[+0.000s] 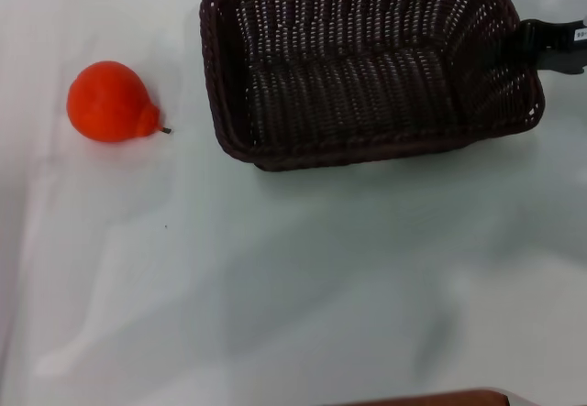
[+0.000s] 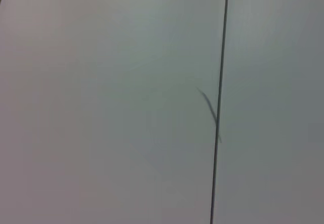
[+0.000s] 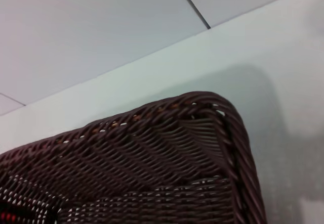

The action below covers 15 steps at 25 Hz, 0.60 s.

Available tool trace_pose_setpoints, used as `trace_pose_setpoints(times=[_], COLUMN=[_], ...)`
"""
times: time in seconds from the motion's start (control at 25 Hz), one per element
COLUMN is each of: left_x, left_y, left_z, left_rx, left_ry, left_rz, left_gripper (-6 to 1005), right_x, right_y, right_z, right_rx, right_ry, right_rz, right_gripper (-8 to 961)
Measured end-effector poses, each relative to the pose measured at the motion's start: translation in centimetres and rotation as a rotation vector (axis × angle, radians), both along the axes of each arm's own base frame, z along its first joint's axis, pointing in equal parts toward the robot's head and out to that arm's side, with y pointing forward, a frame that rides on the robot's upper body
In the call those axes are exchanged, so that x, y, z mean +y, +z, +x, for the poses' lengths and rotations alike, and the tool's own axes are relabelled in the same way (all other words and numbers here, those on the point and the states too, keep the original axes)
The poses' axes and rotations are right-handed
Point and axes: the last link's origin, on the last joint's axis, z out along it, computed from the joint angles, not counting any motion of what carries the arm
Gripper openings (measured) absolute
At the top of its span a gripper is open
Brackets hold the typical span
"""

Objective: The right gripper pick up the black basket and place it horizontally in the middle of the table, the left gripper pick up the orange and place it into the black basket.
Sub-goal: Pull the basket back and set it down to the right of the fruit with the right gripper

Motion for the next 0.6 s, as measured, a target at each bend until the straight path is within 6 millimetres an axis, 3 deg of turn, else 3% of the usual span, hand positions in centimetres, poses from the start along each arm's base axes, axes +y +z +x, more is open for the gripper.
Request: trace_pose_setpoints(times=[0.36,0.6], left_x=[-0.1,0.5], left_y=[-0.3,-1.4], left_z=[0.1,-0.3], left_rx=[0.004,-0.022], left_ry=[-0.005,-0.016], left_rz=[-0.012,-0.164], left_gripper=[848,849], right_x=[0.0,0.1], right_y=[0.0,0.1], right_z=[-0.1,-0.4], right_rx=[-0.012,-0.002], right_ry=[0.008,0.015], right_rz=[-0.022,-0.016], right_gripper=[240,291])
